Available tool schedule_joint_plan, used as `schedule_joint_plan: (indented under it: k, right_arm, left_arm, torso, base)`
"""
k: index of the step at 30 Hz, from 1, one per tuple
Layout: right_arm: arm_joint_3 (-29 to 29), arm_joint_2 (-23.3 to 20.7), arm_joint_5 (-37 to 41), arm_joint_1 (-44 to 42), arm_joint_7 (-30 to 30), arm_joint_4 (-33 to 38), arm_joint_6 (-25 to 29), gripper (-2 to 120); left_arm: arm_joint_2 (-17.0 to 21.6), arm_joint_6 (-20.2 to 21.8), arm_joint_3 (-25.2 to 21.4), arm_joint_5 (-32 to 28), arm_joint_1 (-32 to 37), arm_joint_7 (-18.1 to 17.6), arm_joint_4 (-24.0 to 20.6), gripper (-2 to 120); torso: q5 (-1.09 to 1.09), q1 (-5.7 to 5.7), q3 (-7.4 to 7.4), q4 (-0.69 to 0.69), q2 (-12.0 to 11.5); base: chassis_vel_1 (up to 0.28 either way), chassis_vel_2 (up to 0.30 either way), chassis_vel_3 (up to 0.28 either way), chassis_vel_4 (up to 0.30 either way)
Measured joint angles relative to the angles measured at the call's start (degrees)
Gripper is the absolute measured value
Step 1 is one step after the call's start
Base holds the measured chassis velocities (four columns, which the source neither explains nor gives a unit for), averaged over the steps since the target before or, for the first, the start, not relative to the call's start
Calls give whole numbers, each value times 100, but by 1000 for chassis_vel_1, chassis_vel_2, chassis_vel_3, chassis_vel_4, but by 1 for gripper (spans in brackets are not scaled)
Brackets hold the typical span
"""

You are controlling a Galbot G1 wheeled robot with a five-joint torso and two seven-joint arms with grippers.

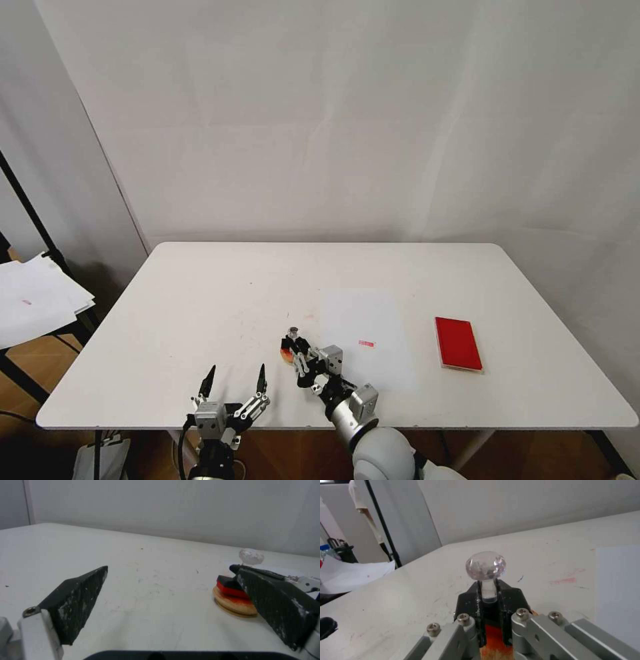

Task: Pick up the stamp from the ink pad and place it onto another ink pad.

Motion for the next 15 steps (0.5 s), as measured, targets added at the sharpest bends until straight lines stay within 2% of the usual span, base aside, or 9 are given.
schedule_joint_plan:
  k: [2, 4, 5, 8, 10, 14, 15]
  right_arm:
    - [0, 1, -9, -3, 25, 3, 0, 8]
    - [0, -8, -12, -3, 27, 14, -3, 15]
    - [0, -8, -12, -3, 27, 14, -3, 15]
    - [-1, -18, -14, -7, 34, 39, -16, 31]
    - [-5, -18, -16, -14, 36, 43, -19, 34]
    - [-16, -17, -18, -31, 42, 48, -21, 54]
    - [-16, -17, -18, -31, 42, 48, -21, 54]
  left_arm:
    - [0, 0, 0, 0, 0, 0, 0, 102]
    - [0, 0, 0, 0, 0, 0, 0, 102]
    - [0, 0, 0, 0, 0, 0, 0, 102]
    - [0, 0, 0, 0, 0, 0, 0, 102]
    - [0, 0, 0, 0, 0, 0, 0, 102]
    - [0, 0, 0, 0, 0, 0, 0, 102]
    - [0, 0, 0, 0, 0, 0, 0, 102]
  torso:
    - [0, 0, 0, 0, 0]
    - [0, 0, 0, 0, 0]
    - [0, 0, 0, 0, 0]
    - [0, 0, 0, 0, 0]
    - [0, 0, 0, 0, 0]
    - [0, 0, 0, 0, 0]
    - [0, 0, 0, 0, 0]
  base:
    - [0, 0, 0, 0]
    - [0, 0, 0, 0]
    - [0, 0, 0, 0]
    - [0, 0, 0, 0]
    - [0, 0, 0, 0]
    - [0, 0, 0, 0]
    - [0, 0, 0, 0]
